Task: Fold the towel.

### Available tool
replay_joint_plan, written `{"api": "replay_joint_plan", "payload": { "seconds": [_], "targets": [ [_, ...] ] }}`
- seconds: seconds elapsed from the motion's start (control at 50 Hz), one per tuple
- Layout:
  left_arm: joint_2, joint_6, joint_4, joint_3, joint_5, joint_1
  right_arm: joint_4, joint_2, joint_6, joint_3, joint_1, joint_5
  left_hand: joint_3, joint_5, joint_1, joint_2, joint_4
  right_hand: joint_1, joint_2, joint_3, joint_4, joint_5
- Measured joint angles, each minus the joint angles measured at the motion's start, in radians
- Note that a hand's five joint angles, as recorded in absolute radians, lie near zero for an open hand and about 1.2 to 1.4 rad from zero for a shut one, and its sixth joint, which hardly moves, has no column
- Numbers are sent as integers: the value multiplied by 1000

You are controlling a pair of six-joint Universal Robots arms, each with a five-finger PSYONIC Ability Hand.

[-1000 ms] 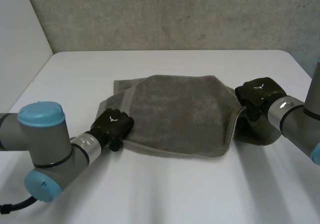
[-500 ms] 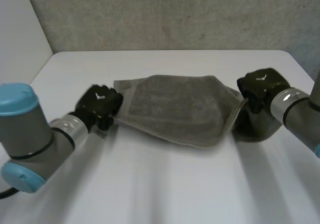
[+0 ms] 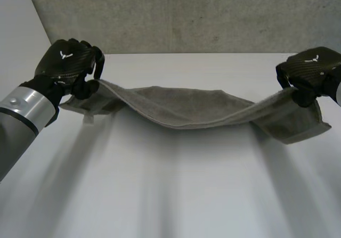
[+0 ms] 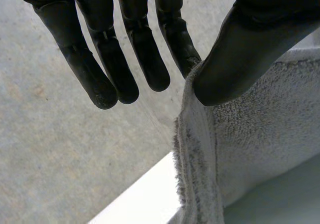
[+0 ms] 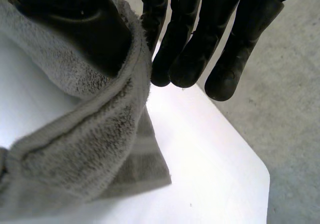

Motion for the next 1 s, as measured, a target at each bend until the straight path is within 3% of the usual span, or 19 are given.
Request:
{"api": "replay_joint_plan", "payload": {
  "seconds": [0.24, 0.38, 0.7, 1.0],
  "targets": [
    [-223, 84, 5, 100, -4, 4, -16, 114, -176, -33, -24, 2, 1, 0, 4, 3, 0, 0, 0, 0, 0, 0],
    [-449, 150, -3, 328, -29, -25, -72, 296, -195, -180, 1, 8, 2, 0, 4, 3, 0, 0, 0, 0, 0, 0],
    [-886, 159, -45, 902, -96, -75, -161, 704, -296, -529, 57, 90, 4, 0, 4, 3, 0, 0, 0, 0, 0, 0],
    [-1069, 247, -48, 1098, -99, -97, -287, 902, -317, -710, 61, 133, 4, 0, 4, 3, 0, 0, 0, 0, 0, 0]
  ]
}}
